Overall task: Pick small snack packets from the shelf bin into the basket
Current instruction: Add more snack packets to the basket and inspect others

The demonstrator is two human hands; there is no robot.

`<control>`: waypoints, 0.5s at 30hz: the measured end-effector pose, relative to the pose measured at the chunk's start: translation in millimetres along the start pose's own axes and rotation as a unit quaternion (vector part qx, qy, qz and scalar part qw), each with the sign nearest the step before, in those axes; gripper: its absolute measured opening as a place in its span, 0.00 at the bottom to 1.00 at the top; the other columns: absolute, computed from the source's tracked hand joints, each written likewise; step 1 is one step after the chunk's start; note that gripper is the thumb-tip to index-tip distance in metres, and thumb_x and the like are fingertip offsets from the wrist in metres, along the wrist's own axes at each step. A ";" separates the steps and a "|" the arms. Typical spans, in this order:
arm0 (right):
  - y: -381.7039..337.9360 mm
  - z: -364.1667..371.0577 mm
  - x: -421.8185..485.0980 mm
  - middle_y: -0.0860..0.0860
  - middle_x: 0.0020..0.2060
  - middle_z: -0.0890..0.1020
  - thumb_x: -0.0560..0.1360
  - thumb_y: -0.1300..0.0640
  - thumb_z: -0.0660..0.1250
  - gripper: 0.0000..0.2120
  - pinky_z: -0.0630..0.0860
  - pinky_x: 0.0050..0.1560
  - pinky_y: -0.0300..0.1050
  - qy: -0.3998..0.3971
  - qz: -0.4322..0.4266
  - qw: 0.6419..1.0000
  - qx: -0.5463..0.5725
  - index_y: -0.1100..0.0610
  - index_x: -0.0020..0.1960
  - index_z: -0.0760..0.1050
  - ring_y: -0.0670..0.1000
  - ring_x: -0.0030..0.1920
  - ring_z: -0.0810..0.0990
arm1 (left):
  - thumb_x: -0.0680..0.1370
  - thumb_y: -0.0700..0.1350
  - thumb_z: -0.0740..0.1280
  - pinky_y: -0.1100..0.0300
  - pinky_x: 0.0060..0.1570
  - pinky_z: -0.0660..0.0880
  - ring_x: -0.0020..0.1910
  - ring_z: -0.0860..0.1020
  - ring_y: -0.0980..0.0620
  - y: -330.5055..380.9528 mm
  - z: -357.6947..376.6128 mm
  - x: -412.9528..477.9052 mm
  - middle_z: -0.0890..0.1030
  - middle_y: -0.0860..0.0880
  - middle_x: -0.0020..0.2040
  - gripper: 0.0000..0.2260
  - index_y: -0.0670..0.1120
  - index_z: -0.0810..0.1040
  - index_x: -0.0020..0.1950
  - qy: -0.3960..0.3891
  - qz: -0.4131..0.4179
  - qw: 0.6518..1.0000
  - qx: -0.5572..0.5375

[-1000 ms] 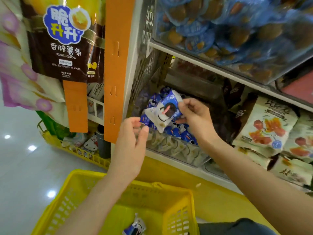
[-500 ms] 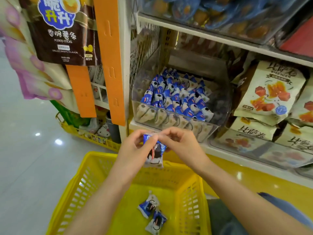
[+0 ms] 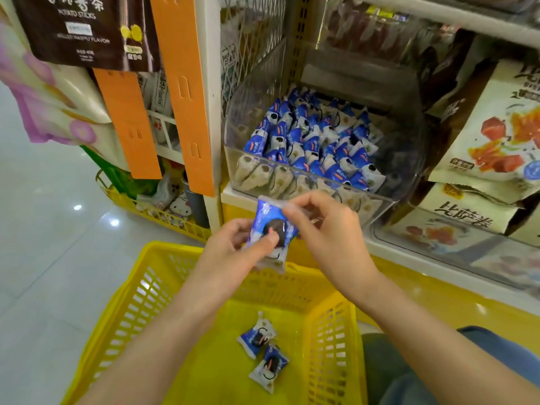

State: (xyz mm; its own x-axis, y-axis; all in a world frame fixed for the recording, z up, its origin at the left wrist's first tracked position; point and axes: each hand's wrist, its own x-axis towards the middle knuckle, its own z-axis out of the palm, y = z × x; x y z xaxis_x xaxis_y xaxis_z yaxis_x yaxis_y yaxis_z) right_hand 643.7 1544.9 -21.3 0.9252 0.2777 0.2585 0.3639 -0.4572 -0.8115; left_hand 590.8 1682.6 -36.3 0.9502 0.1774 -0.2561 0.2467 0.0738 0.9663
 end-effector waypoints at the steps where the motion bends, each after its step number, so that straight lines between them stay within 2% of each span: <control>1: 2.2 -0.2 1.7 0.47 0.35 0.80 0.75 0.58 0.66 0.06 0.77 0.36 0.35 0.008 0.054 0.997 0.047 0.52 0.40 0.75 0.42 0.35 0.78 | 0.71 0.45 0.71 0.69 0.34 0.76 0.39 0.81 0.60 0.0 0.3 -0.6 0.84 0.53 0.43 0.11 0.50 0.77 0.52 0.004 0.000 1.000 0.006; 3: 4.8 -0.7 3.9 0.53 0.37 0.81 0.76 0.61 0.64 0.08 0.79 0.35 0.37 0.007 0.146 0.978 0.149 0.53 0.39 0.73 0.45 0.35 0.79 | 0.70 0.42 0.72 0.69 0.33 0.76 0.37 0.81 0.60 0.3 0.5 -1.5 0.84 0.52 0.43 0.12 0.48 0.76 0.52 0.038 0.008 0.999 -0.015; 5: 5.9 -0.5 2.9 0.56 0.39 0.80 0.76 0.62 0.63 0.05 0.80 0.36 0.37 -0.017 0.196 0.960 0.199 0.55 0.42 0.72 0.47 0.36 0.80 | 0.70 0.42 0.72 0.69 0.33 0.75 0.37 0.82 0.59 1.0 -1.2 -1.4 0.84 0.52 0.42 0.11 0.48 0.77 0.51 0.078 0.015 0.996 -0.049; 6: 6.8 -1.2 1.4 0.55 0.38 0.80 0.76 0.62 0.64 0.04 0.79 0.36 0.36 -0.037 0.203 0.961 0.186 0.55 0.45 0.71 0.48 0.37 0.80 | 0.70 0.43 0.72 0.68 0.35 0.76 0.39 0.82 0.58 0.5 -3.0 -0.9 0.84 0.52 0.43 0.11 0.48 0.77 0.51 0.093 0.018 0.994 -0.054; 7: 8.1 -2.1 -0.6 0.53 0.38 0.80 0.75 0.62 0.65 0.07 0.77 0.37 0.34 -0.063 0.198 0.966 0.155 0.54 0.49 0.69 0.48 0.38 0.81 | 0.71 0.43 0.72 0.66 0.38 0.77 0.42 0.83 0.56 -0.1 -4.9 -0.3 0.84 0.51 0.44 0.10 0.48 0.77 0.51 0.103 0.020 0.993 -0.052; 9: 11.3 -2.8 -4.9 0.51 0.39 0.82 0.73 0.62 0.68 0.16 0.75 0.38 0.32 -0.132 0.188 0.966 0.118 0.52 0.57 0.67 0.44 0.38 0.81 | 0.72 0.44 0.71 0.62 0.41 0.79 0.43 0.82 0.55 -1.7 -8.2 0.0 0.84 0.51 0.44 0.09 0.47 0.77 0.51 0.111 0.032 0.993 -0.037; 11: 11.3 -2.6 -7.8 0.52 0.43 0.83 0.72 0.61 0.70 0.18 0.78 0.45 0.41 -0.179 0.197 0.956 0.120 0.52 0.58 0.68 0.47 0.41 0.83 | 0.72 0.43 0.70 0.63 0.40 0.79 0.42 0.82 0.56 -3.9 -9.8 -1.0 0.84 0.51 0.42 0.07 0.46 0.78 0.49 0.110 0.049 0.993 -0.016; 13: 11.1 -1.1 -10.0 0.53 0.43 0.83 0.71 0.60 0.71 0.13 0.78 0.49 0.53 -0.189 0.202 0.955 0.104 0.52 0.51 0.71 0.53 0.44 0.82 | 0.74 0.43 0.69 0.67 0.38 0.78 0.39 0.81 0.58 -6.3 -10.8 -2.4 0.84 0.52 0.40 0.02 0.47 0.79 0.46 0.101 0.065 0.993 -0.006; 15: 11.9 1.5 -13.2 0.52 0.43 0.82 0.70 0.58 0.72 0.09 0.76 0.51 0.55 -0.208 0.173 0.962 0.040 0.52 0.48 0.73 0.53 0.44 0.81 | 0.75 0.43 0.67 0.68 0.37 0.77 0.37 0.80 0.58 -9.5 -12.6 -2.7 0.83 0.53 0.36 0.03 0.47 0.79 0.42 0.095 0.076 0.993 0.007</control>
State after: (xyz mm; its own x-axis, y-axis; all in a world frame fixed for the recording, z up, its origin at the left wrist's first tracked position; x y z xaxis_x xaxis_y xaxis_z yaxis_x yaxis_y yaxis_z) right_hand 635.7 1537.0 -35.1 0.8601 0.4424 -0.2538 0.0161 -0.5209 -0.8535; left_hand 583.6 1693.8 -45.2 0.9236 0.3681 -0.1069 0.1074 0.0192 0.9940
